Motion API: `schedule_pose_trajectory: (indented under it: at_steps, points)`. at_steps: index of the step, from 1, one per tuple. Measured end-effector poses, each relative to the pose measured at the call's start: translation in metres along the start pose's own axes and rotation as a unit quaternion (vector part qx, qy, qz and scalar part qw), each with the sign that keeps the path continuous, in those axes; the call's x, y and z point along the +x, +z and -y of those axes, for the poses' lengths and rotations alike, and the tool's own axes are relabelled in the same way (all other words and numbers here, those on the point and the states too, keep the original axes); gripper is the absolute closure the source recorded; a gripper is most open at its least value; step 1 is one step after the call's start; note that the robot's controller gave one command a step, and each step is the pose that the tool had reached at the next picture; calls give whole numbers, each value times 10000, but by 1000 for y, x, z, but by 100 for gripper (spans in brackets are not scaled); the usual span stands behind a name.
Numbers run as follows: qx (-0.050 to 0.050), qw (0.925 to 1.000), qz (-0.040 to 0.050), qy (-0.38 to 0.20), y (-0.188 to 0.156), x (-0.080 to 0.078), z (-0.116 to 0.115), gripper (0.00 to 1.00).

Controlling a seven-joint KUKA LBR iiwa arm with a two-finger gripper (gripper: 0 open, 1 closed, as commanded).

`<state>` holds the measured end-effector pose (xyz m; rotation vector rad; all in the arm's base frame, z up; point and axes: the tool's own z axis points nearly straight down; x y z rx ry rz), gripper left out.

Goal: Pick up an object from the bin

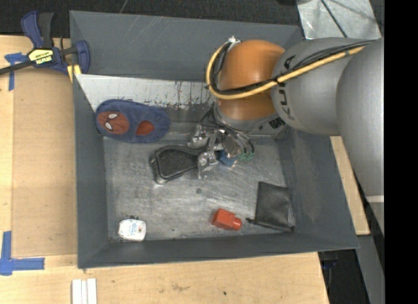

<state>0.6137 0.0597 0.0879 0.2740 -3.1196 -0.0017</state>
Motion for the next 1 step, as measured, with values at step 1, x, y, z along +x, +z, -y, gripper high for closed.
schedule_pose_trajectory:
  at_steps: [1]
  points:
    - [14, 9998, 68, 194, -184, 10, -21, 100]
